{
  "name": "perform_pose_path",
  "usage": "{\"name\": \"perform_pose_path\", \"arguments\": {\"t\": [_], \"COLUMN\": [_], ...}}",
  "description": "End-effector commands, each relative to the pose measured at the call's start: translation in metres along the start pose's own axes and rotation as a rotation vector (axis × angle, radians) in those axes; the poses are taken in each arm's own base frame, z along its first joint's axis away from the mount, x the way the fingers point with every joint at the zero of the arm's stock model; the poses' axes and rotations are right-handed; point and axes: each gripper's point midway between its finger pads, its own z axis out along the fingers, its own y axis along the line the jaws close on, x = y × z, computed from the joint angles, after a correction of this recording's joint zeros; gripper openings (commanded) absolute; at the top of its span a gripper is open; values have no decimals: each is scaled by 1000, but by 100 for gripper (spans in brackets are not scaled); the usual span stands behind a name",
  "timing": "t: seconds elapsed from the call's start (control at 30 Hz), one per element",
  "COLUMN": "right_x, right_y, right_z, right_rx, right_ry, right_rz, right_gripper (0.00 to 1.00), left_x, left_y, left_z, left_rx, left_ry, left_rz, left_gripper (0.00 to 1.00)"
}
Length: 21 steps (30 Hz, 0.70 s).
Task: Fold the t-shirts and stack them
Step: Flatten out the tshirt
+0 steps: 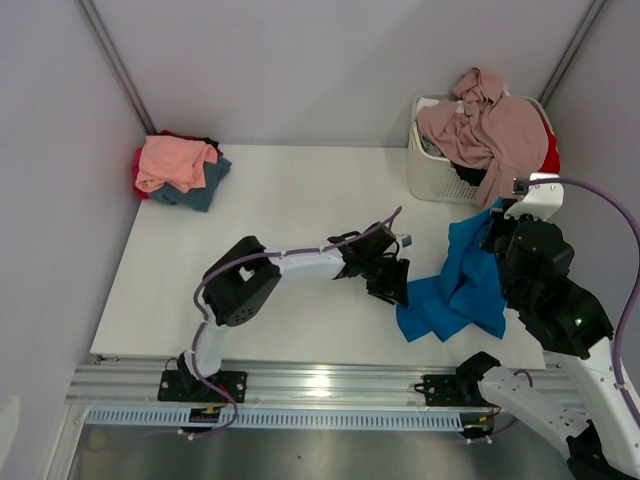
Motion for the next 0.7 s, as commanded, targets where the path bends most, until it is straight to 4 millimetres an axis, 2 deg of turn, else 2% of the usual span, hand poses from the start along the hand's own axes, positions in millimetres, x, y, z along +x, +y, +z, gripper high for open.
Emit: {"name": "perform_pose_path", "arguments": {"t": [0.0, 0.1, 0.23, 0.27, 0.3, 0.37, 0.4, 0.67], "right_x": [-12, -9, -8, -8, -8, -8, -8, -1], "right_y": [-3, -1, 1, 2, 2, 3, 3, 5], "right_z": [-3, -1, 1, 1, 1, 1, 1, 4], "right_rx": [6, 2, -2, -5, -4, -8, -7, -7], "right_ry": [-38, -35, -31, -31, -33, -30, -29, -4], "right_rz": [19, 17, 17, 15, 15, 9, 9, -2], "right_gripper": [0, 0, 0, 0, 0, 0, 0, 0], "left_x": [-20, -25, -31, -38, -36, -41, -40, -45], "left_y": [-16, -32, -40, -45, -37, -41, -34, -26], "left_z": [-33, -39, -26, -24, -16, -10, -3, 21], "left_rx": [-26, 36, 91, 104, 95, 109, 99, 102], "left_ry": [-123, -137, -119, -132, -116, -111, -99, -76], "left_rz": [71, 113, 144, 158, 163, 182, 186, 199], "left_gripper": [50, 50, 49, 49, 48, 48, 48, 49]}}
